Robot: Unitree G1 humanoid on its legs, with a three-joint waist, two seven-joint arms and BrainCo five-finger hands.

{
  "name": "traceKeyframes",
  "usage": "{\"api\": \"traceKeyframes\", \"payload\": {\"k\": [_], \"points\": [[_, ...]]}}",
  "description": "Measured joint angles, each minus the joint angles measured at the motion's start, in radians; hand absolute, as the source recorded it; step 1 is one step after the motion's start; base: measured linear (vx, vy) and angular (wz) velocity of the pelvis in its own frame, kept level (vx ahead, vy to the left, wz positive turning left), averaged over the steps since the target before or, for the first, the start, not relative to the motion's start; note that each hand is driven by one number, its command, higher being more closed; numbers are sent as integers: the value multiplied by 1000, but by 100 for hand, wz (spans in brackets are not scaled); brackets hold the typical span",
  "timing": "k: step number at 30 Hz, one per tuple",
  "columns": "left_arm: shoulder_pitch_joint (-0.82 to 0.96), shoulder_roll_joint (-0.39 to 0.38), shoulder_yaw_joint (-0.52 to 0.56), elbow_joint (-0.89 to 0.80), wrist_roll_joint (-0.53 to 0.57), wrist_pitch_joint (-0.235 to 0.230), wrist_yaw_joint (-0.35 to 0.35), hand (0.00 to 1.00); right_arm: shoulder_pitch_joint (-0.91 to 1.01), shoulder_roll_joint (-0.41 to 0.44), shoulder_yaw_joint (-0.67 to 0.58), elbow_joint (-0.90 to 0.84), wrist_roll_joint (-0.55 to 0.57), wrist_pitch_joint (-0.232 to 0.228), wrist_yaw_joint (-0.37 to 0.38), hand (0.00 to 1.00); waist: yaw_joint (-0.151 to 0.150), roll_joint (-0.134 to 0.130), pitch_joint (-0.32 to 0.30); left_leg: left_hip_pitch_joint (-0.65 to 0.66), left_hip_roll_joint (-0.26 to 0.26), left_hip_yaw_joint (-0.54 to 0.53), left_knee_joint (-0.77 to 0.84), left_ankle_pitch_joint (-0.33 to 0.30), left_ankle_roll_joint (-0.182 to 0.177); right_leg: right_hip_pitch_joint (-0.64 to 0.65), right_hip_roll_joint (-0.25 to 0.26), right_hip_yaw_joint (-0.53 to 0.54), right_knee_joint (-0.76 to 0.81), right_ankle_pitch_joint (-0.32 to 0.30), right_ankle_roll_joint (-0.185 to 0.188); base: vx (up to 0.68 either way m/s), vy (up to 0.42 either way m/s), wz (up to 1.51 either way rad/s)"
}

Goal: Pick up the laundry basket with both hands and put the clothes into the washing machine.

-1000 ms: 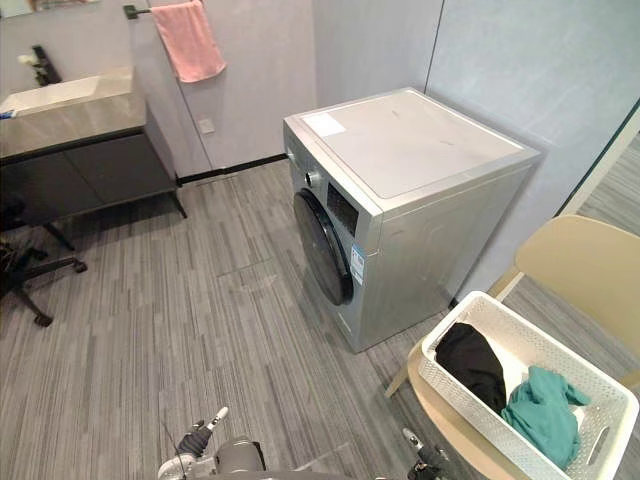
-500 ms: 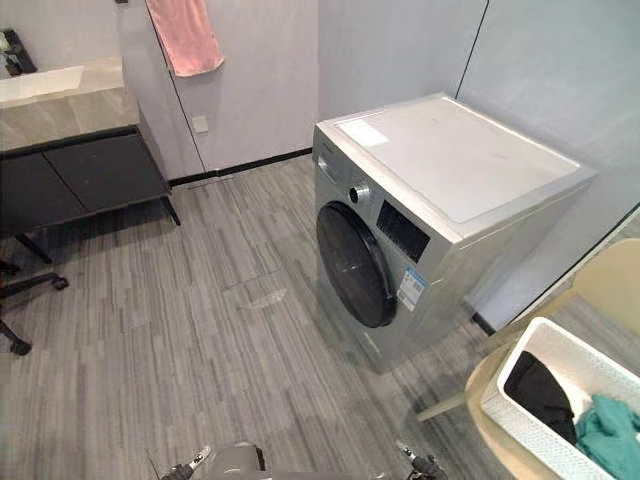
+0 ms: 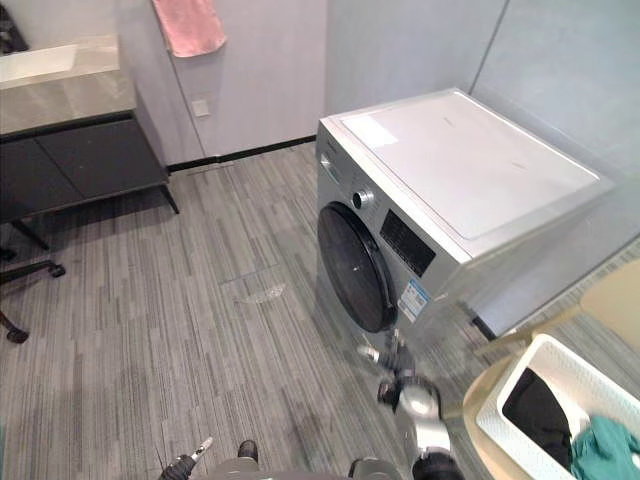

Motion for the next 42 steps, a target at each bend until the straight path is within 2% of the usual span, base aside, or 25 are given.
{"api": "traceKeyframes", "payload": {"k": [6, 8, 11, 16, 21, 22, 30, 36, 39, 42], "points": [[12, 1, -4, 0, 21, 2, 0, 0, -127, -7, 97, 10, -8, -1, -20, 0, 21, 1, -1, -30, -23, 1, -24, 29, 8, -3, -14, -15, -38, 16, 18, 83, -3, 10], [1, -3, -13, 0, 25, 2, 0, 0, -165, 2, 117, 24, -8, 3, -19, 0, 23, 12, 6, -46, -32, 0, -41, 46, 15, -10, -21, -26, -57, 29, 25, 7, 33, 16], [-8, -7, -30, -19, 36, 2, 1, 0, -244, 9, 118, 81, -9, 7, -27, 0, 47, 27, 21, -71, -35, 4, -63, 70, 18, -40, -21, -27, -70, 49, 23, -44, 17, 1], [-16, -25, -52, -62, 31, -2, 25, 0, -376, -20, 58, 133, -47, 17, -71, 0, 49, 59, 72, -127, -44, -2, -84, 110, 34, -109, -33, -39, -42, 65, 21, -121, 34, 7], [-37, -20, -85, -73, 1, -9, 47, 0, -388, -79, -14, 111, -100, 28, -121, 0, 45, 71, 109, -155, -61, 9, -89, 117, 39, -151, -53, -26, -26, 76, 30, -104, 65, -2], [-44, -19, -96, -78, -2, -11, 58, 0, -379, -91, -32, 71, -118, 41, -136, 0, 44, 74, 112, -170, -64, 18, -89, 114, 38, -169, -56, -21, -28, 80, 37, -96, 83, -17], [-52, -16, -105, -98, -1, -13, 62, 0, -296, -110, -79, -117, -156, 41, -177, 0, 40, 76, 132, -183, -69, 86, -84, 110, 52, -216, -67, 43, -30, 97, 43, 35, 30, -21], [-70, -17, -109, -101, -2, -14, 64, 0, -295, -119, -97, -116, -155, 41, -193, 0, 43, 82, 148, -195, -73, 88, -83, 110, 52, -230, -66, 42, -28, 95, 45, 73, 6, -3], [-88, -15, -118, -118, -2, -23, 67, 0, -380, -141, -116, -59, -152, 40, -198, 0, 40, 90, 182, -223, -74, 75, -70, 110, 53, -253, -70, 34, -15, 95, 44, -7, 11, 7], [-110, -15, -147, -146, -7, -40, 67, 0, -596, -228, -152, 166, -122, 41, -215, 0, 44, 118, 248, -262, -82, 47, -46, 111, 54, -284, -74, 27, 16, 93, 42, -78, 16, 14]]}}
